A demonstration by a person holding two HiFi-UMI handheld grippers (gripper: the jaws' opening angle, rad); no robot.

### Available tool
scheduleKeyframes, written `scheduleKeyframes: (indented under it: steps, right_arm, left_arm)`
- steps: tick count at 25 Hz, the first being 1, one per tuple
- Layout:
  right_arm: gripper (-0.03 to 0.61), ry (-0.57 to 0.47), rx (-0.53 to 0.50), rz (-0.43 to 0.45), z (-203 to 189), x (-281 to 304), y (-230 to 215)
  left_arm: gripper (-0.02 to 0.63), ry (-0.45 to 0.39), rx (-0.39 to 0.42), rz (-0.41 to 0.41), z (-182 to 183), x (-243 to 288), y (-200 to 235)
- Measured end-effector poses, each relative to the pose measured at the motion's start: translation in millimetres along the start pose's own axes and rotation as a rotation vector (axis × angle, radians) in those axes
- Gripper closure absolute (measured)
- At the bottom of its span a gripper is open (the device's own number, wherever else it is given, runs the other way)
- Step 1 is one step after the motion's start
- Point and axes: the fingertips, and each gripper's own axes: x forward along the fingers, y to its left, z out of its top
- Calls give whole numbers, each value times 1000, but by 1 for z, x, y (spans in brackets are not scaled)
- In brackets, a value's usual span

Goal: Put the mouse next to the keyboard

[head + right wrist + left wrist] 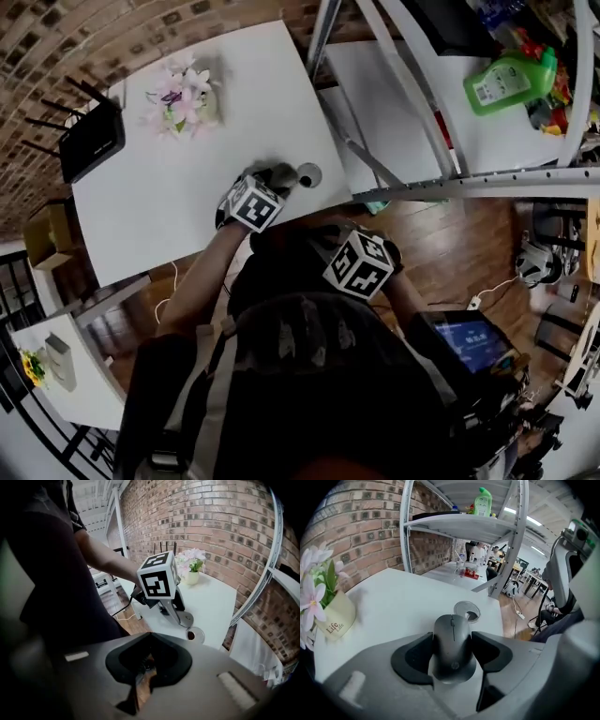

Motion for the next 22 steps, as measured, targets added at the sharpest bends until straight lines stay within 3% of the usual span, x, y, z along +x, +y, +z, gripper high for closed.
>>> scheduleKeyframes:
  steps: [9, 17, 22]
  right_arm:
    - [572, -55, -66, 85, -22, 3, -4]
    - [572, -63, -106, 110, -43, -3, -19]
    - [573, -63, -138, 127, -46, -5, -25]
  left_arm:
    - [347, 46, -103, 82, -13, -10, 8]
    - [348, 75, -208, 151, -14, -10, 12]
    - [350, 108, -217, 170, -17, -11, 15]
